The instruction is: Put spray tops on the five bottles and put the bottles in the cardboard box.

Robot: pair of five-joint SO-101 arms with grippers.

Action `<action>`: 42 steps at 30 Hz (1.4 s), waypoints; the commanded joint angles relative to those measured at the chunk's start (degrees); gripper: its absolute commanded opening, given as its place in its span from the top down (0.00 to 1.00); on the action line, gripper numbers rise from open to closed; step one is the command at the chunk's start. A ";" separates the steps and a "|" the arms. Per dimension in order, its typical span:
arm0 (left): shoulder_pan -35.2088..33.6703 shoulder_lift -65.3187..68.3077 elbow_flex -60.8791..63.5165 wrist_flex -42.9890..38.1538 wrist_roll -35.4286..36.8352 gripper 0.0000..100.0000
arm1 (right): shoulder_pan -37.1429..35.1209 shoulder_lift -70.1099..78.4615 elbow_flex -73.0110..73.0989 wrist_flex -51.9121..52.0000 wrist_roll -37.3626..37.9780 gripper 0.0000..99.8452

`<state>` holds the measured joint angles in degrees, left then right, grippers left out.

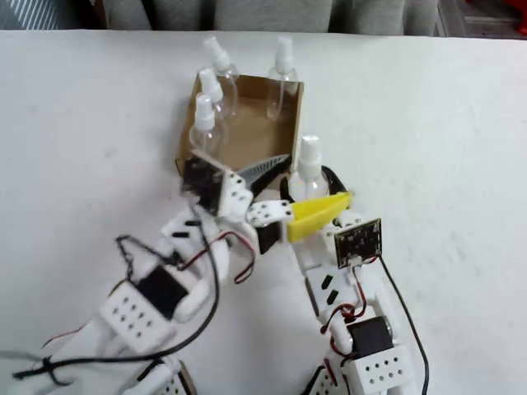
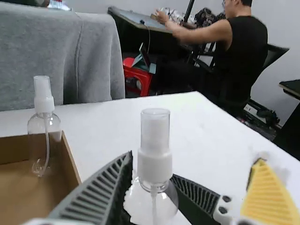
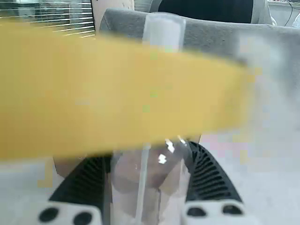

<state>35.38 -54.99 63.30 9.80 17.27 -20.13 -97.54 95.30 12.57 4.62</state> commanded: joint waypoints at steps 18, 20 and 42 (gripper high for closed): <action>-8.22 -37.67 8.70 24.44 -0.26 0.68 | 0.84 -0.57 -0.62 -0.40 0.53 0.98; -10.86 -39.08 11.52 24.35 -0.26 0.76 | 0.75 -0.57 -0.70 -0.57 0.35 0.98; -30.11 -49.80 33.67 25.67 -0.35 0.98 | 0.66 15.25 -16.62 -15.16 0.18 0.98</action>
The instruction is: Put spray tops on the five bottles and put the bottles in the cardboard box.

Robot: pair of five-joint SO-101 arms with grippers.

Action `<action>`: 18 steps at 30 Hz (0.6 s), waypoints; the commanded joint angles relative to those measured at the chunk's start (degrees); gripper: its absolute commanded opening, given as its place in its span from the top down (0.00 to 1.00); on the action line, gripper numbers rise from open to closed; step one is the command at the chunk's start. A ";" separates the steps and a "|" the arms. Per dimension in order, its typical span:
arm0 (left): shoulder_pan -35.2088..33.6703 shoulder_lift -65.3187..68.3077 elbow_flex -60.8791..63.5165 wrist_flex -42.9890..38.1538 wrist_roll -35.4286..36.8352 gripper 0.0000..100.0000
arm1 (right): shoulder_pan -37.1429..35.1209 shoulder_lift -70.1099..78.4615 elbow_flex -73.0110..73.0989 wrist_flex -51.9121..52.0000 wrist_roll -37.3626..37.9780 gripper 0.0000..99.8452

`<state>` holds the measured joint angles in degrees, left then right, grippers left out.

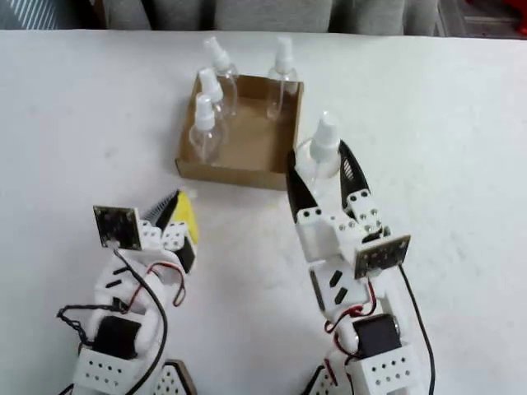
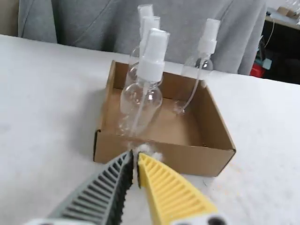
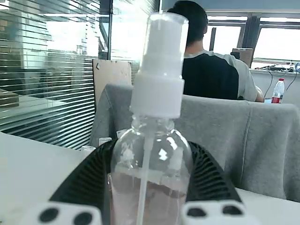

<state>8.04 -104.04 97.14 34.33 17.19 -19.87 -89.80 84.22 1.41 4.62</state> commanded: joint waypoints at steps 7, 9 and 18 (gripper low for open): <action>-3.82 -0.75 -0.18 9.85 -8.18 0.98 | -0.31 30.37 -10.37 -20.70 0.09 0.98; -3.82 -0.75 -0.18 12.31 -14.68 0.98 | -1.19 36.44 -11.69 -24.92 0.09 0.98; -3.74 -0.75 -0.18 13.01 -18.46 0.98 | -1.80 64.31 -22.51 -37.58 0.09 0.98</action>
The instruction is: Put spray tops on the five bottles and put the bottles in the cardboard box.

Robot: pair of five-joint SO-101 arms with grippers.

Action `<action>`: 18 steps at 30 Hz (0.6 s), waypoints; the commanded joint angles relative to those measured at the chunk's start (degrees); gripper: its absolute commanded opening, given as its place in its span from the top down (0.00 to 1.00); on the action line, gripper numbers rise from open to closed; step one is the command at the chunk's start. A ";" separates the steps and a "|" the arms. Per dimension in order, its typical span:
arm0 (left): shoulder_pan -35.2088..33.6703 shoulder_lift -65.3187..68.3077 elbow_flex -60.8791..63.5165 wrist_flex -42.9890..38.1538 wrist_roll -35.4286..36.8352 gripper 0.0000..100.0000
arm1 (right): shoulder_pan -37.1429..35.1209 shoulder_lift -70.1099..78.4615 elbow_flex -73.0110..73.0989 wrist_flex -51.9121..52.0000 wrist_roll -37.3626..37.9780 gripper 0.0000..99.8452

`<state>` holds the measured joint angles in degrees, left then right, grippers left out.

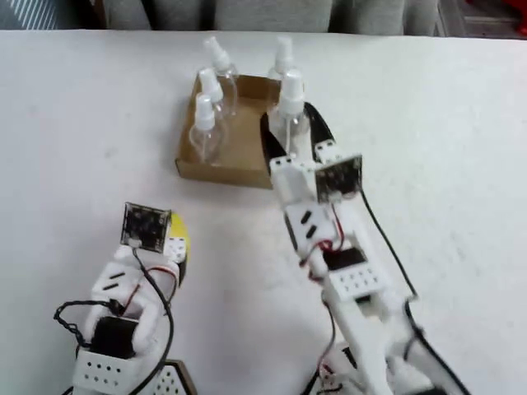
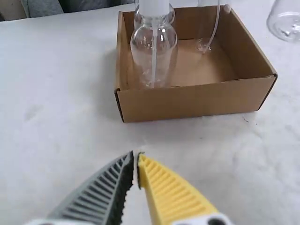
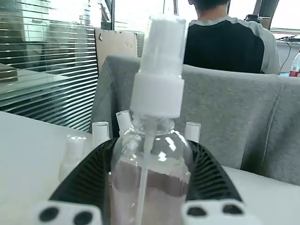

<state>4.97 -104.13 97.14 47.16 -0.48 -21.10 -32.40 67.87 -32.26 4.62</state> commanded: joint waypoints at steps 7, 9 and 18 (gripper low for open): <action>-0.66 -0.66 -0.18 -0.09 -0.88 0.98 | -0.40 26.68 -17.41 -11.91 0.09 0.98; -0.66 -0.66 -0.18 -0.09 -0.88 0.98 | -0.40 31.87 -19.78 -14.81 0.09 0.98; -0.66 -0.66 -0.18 -0.09 -0.88 0.98 | 0.92 51.30 -28.75 -27.82 0.53 0.98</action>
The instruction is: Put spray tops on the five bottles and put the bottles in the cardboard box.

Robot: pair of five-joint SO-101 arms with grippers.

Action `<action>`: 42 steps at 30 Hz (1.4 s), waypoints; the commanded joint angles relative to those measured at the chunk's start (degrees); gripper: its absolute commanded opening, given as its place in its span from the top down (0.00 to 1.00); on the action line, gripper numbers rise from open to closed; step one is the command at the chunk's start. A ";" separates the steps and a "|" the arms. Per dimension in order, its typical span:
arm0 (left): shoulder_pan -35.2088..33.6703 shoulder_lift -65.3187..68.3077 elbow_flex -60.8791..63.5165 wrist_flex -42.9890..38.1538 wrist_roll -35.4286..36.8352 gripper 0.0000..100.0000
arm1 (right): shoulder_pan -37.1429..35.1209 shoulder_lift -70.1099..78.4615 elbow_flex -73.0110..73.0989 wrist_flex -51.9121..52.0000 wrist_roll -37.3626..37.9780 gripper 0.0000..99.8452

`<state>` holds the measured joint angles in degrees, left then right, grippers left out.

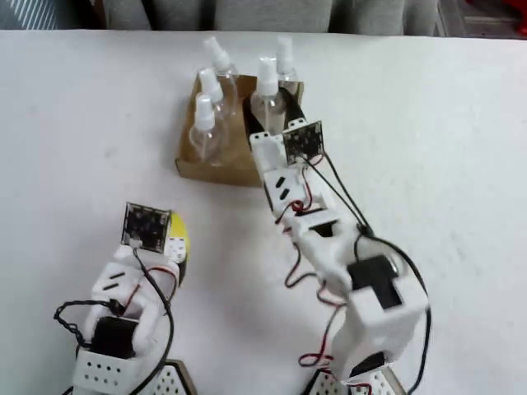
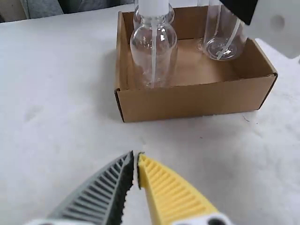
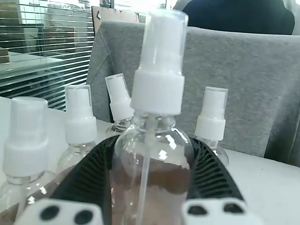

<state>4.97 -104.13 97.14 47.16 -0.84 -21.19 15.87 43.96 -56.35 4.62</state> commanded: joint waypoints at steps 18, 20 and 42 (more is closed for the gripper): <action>-0.75 -0.66 -0.18 -0.09 -0.53 0.98 | 3.03 11.03 -9.41 -8.57 0.70 0.98; -0.84 -0.66 -0.18 -0.09 -0.53 0.98 | 3.03 11.03 -9.32 -8.40 0.70 0.98; -1.01 -0.66 -0.18 -0.09 -0.53 0.98 | 3.03 10.42 -7.91 -8.22 0.62 0.98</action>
<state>4.62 -104.13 97.14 47.16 -0.84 -18.90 27.74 36.92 -63.82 4.62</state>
